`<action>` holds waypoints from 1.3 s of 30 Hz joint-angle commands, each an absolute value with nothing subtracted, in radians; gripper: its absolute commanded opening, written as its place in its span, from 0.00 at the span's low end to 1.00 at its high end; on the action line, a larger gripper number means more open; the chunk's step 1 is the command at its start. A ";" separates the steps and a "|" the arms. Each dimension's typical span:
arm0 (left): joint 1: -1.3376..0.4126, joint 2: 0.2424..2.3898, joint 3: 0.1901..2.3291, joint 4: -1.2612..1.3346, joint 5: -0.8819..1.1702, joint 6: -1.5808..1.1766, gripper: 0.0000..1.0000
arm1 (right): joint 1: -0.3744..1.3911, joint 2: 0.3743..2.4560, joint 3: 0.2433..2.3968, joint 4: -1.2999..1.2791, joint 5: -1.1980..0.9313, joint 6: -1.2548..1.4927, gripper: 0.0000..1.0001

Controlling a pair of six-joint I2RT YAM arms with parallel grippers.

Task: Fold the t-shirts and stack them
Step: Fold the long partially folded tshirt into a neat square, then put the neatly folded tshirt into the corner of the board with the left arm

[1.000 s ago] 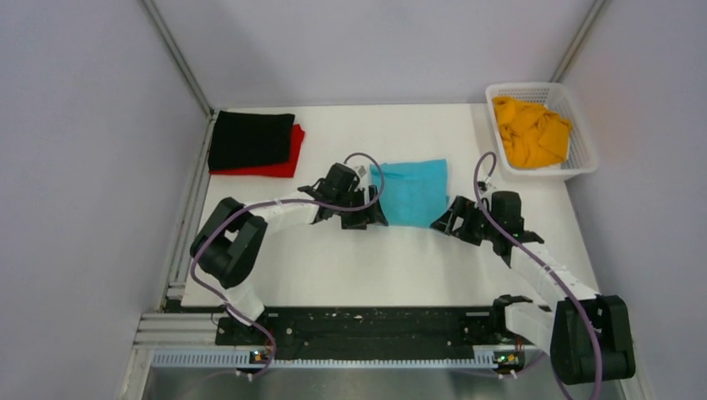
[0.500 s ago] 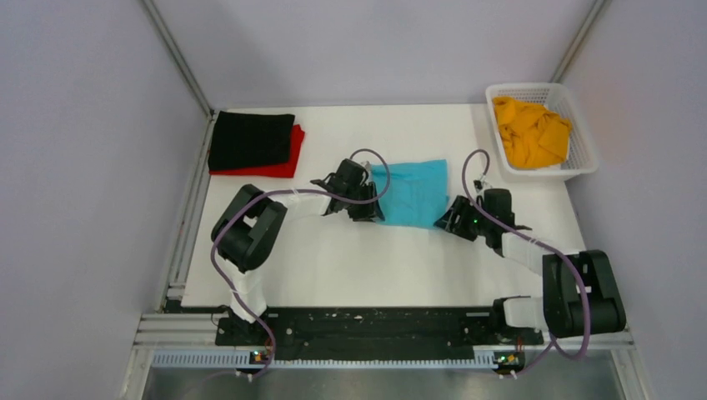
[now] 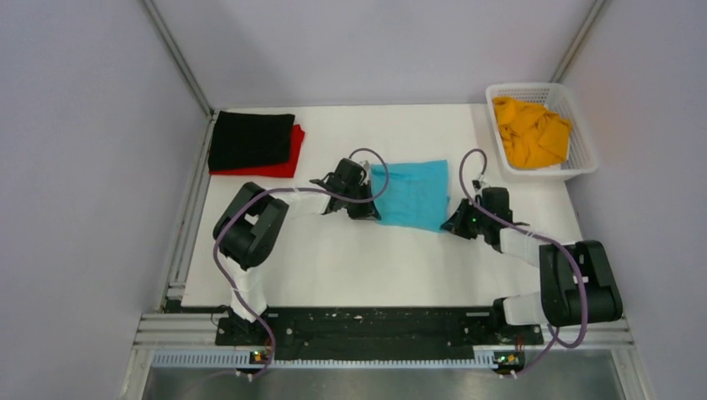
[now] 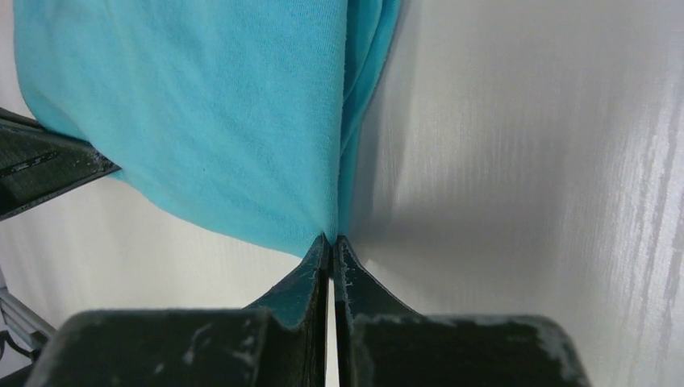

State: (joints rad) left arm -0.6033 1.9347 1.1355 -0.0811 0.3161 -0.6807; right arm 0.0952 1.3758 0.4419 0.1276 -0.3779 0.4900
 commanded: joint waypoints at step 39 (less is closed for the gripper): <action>-0.635 1.704 1.142 -0.395 -0.112 -0.692 0.99 | 0.091 0.395 0.459 -0.375 -0.119 0.536 0.99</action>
